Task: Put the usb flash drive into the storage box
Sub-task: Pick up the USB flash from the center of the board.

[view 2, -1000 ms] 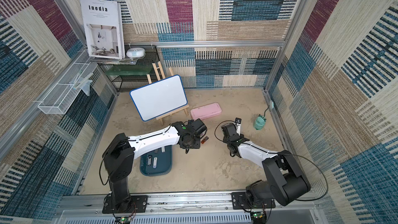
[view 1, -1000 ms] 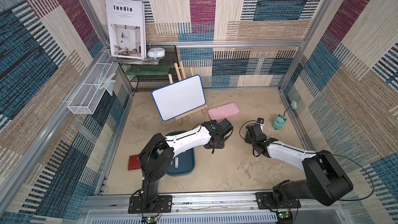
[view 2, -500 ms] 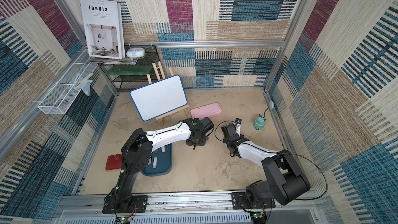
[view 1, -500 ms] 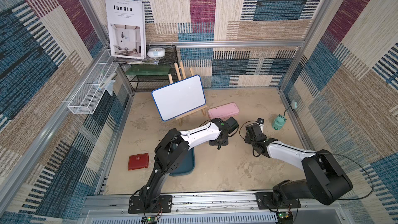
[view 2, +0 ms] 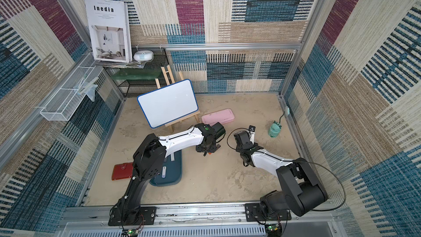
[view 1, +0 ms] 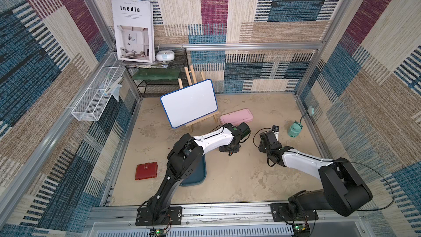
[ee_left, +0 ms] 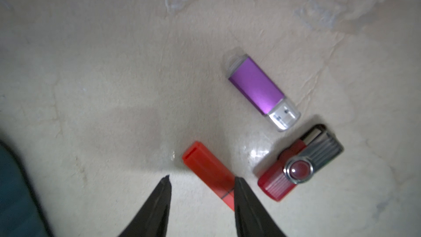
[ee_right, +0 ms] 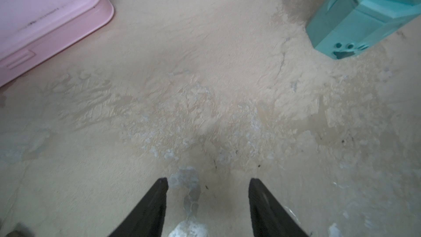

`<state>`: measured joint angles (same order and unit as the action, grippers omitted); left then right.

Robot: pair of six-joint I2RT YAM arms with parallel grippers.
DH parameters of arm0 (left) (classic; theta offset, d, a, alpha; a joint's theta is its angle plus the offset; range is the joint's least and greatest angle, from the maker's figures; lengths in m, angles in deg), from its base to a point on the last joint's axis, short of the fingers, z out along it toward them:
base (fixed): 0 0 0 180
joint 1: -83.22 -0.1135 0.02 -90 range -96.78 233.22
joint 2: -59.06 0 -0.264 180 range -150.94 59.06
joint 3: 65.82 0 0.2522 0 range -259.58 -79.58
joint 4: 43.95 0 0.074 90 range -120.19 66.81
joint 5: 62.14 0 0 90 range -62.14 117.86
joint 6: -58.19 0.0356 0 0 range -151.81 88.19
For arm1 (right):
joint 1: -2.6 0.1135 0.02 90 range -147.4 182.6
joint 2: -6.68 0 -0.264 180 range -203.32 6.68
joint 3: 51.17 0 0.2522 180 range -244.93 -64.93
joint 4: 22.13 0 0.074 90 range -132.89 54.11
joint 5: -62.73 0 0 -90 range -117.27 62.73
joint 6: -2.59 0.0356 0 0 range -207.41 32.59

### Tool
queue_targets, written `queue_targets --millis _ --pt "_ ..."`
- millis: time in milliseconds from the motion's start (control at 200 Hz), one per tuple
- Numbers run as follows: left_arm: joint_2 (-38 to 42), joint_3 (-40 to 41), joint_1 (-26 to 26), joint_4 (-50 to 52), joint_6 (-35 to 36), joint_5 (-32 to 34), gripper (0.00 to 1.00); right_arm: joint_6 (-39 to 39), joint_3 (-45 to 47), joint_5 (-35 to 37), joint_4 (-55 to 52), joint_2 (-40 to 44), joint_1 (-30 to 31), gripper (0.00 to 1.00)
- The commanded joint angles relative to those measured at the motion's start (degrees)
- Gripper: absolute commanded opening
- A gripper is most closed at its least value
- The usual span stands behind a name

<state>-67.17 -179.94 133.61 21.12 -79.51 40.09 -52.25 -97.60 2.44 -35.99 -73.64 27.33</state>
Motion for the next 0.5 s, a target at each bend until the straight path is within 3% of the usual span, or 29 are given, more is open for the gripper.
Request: queue_targets --millis 0,496 --pt "-0.4 -0.6 0.0 0.8 1.0 0.8 0.49 0.2 -0.3 0.1 0.3 -0.3 0.1 0.62" --pt "-3.3 -1.7 0.0 1.2 2.4 0.1 0.49 0.0 -0.8 -0.2 0.1 -1.8 0.0 0.62"
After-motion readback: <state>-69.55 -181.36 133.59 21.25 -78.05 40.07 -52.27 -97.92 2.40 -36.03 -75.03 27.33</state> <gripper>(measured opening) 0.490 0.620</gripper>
